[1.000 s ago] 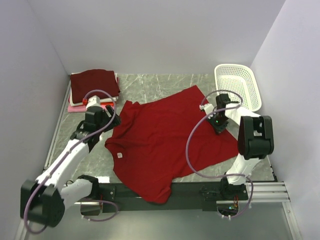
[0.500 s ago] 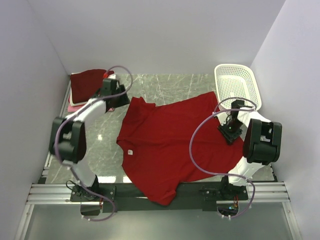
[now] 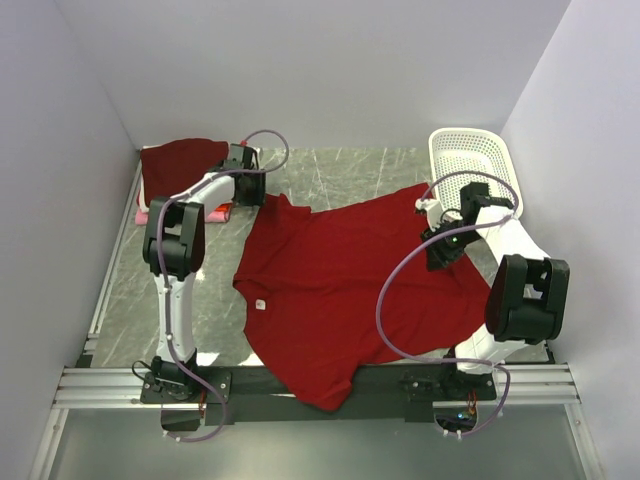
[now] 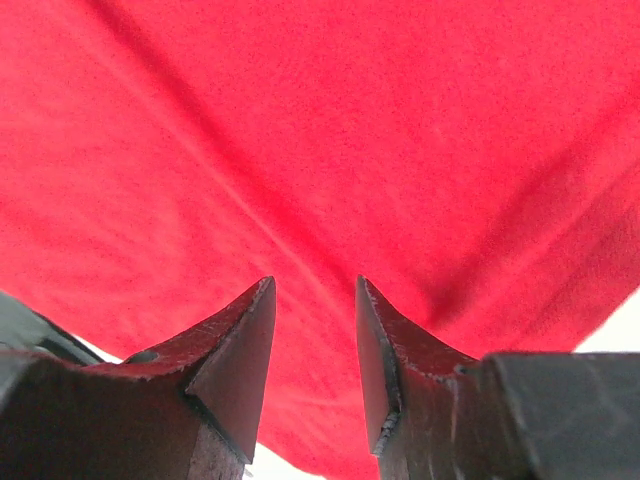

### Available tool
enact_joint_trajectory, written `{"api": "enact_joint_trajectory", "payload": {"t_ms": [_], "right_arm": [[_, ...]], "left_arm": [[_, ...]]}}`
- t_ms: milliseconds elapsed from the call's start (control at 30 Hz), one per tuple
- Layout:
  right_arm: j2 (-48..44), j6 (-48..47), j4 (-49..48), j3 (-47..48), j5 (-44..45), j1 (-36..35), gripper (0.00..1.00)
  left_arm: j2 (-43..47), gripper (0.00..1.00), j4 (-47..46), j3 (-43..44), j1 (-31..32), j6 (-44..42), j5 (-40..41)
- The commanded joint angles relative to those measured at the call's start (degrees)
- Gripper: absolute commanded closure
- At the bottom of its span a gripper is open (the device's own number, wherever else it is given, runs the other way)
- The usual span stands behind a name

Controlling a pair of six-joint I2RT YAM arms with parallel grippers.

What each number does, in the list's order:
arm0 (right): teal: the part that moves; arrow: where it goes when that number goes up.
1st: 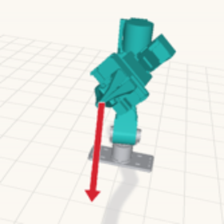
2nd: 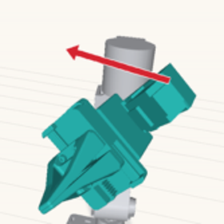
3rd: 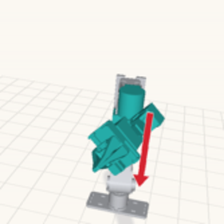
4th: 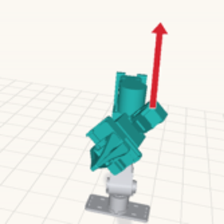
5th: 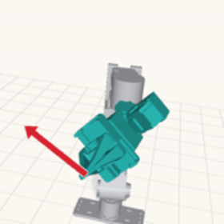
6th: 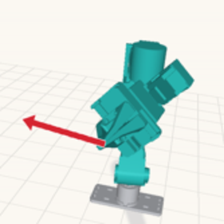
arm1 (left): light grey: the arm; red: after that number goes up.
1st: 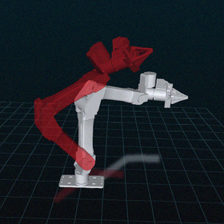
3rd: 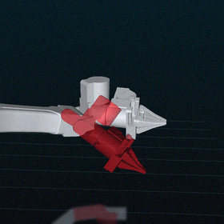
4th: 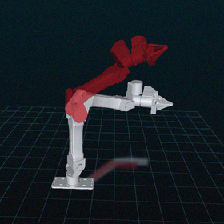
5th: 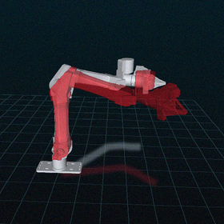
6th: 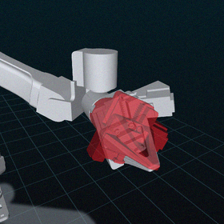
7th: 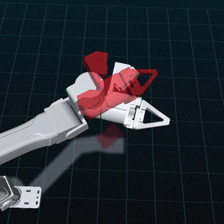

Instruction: Fold and stack the t-shirts

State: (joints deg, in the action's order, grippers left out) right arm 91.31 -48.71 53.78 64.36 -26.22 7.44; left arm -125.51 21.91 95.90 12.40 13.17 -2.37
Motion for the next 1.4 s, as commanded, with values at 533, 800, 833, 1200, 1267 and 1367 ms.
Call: {"api": "enact_joint_trajectory", "payload": {"t_ms": [533,800,833,1200,1267,1367], "right_arm": [[-2.45,3.97,-0.78,3.23,-9.64,-1.82,0.55],[-2.45,4.32,-1.04,3.67,-9.64,-1.82,0.55],[-2.36,4.41,-1.04,3.67,-9.64,-1.82,0.55],[-2.62,4.41,-0.78,4.73,-9.64,-1.82,0.55],[-2.54,4.41,-0.78,4.64,-9.82,-1.82,0.55],[-2.8,4.41,-0.69,4.46,-9.91,-1.82,0.55]], "left_arm": [[-12.03,0.55,7.7,16.33,0.78,-7.98,-1.67],[-14.41,0.64,10.43,17.66,2.88,-9.12,0.78],[-14.5,0.64,10.69,17.74,3.15,-9.3,2.01],[-12.65,0.64,13.77,17.39,4.21,-8.25,2.11],[-11.95,0.64,13.86,17.74,3.86,-7.46,2.11],[-12.21,0.64,14.82,19.06,3.5,-7.19,2.02]]}}
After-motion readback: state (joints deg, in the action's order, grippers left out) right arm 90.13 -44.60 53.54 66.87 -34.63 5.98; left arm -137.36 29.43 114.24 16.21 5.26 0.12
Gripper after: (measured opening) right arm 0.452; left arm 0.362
